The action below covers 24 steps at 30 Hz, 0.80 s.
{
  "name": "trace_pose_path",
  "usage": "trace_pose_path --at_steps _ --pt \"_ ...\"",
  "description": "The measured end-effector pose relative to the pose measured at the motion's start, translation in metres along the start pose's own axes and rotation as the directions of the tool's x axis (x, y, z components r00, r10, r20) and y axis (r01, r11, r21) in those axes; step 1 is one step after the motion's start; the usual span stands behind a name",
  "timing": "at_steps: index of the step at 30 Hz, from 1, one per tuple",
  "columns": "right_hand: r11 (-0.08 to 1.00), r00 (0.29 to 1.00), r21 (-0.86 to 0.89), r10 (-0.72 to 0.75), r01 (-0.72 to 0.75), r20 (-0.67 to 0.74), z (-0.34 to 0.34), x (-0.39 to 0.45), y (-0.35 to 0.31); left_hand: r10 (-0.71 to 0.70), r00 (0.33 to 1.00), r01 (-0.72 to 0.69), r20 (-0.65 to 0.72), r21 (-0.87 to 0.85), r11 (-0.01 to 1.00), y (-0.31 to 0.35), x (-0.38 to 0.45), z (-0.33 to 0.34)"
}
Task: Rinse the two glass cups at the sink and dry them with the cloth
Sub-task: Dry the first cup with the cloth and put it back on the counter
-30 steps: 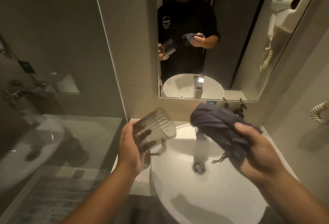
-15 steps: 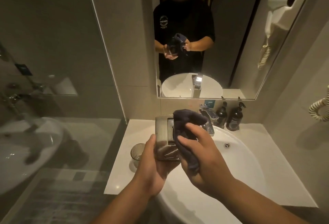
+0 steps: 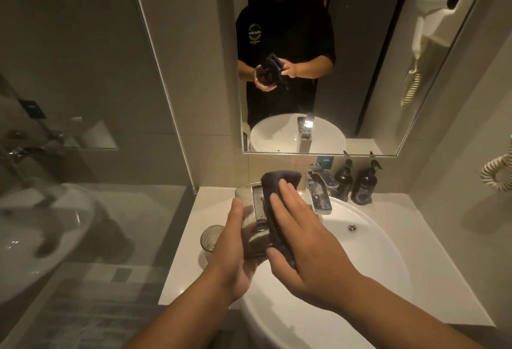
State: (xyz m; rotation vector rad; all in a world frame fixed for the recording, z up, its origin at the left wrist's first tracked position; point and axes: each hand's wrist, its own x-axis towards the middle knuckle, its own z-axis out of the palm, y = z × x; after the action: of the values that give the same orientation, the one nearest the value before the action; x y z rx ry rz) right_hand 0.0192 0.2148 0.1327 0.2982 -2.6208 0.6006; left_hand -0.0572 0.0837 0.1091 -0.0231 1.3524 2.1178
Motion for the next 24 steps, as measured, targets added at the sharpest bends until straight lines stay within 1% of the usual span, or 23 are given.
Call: trace_pose_path --at_steps 3,7,12,13,15,17,20,21,23,24 --pt "0.997 1.000 -0.079 0.015 -0.015 0.002 0.001 -0.004 -0.006 0.035 0.999 -0.037 -0.035 -0.057 0.998 -0.002 0.002 0.002" --pt "0.997 1.000 -0.073 0.024 -0.025 -0.019 0.006 -0.018 -0.014 0.028 0.997 -0.031 -0.068 -0.042 0.999 -0.001 0.003 0.003" --pt "0.997 0.998 -0.041 0.059 -0.059 0.009 0.004 -0.016 -0.018 -0.018 1.000 0.018 -0.020 -0.006 1.000 0.002 0.002 0.005" --pt "0.997 0.997 -0.012 0.075 -0.075 0.026 0.001 -0.013 -0.019 -0.014 1.000 0.013 -0.012 -0.013 1.000 0.004 0.002 0.006" --pt "0.985 0.986 0.074 0.149 -0.155 0.080 -0.006 -0.005 -0.019 -0.011 1.000 0.011 0.006 -0.032 0.999 0.009 -0.001 0.009" --pt "0.958 0.970 0.164 0.220 -0.235 0.103 -0.009 0.001 -0.014 -0.039 0.999 0.041 0.034 -0.031 0.999 0.012 -0.004 0.008" --pt "0.876 0.953 0.376 0.285 -0.302 0.102 -0.011 0.010 -0.005 -0.092 0.992 0.101 0.091 -0.102 0.990 0.012 -0.006 0.003" --pt "0.855 0.951 0.418 0.293 -0.308 0.102 -0.011 0.012 -0.003 -0.106 0.989 0.120 0.105 -0.135 0.984 0.012 -0.006 0.003" --pt "0.835 0.946 0.448 0.311 -0.318 0.092 -0.009 0.013 0.001 -0.115 0.987 0.130 0.109 -0.141 0.981 0.012 -0.003 0.003" --pt "0.833 0.942 0.446 0.324 -0.328 0.088 -0.007 0.013 0.002 -0.096 0.990 0.108 0.099 -0.122 0.987 0.012 -0.002 0.004"
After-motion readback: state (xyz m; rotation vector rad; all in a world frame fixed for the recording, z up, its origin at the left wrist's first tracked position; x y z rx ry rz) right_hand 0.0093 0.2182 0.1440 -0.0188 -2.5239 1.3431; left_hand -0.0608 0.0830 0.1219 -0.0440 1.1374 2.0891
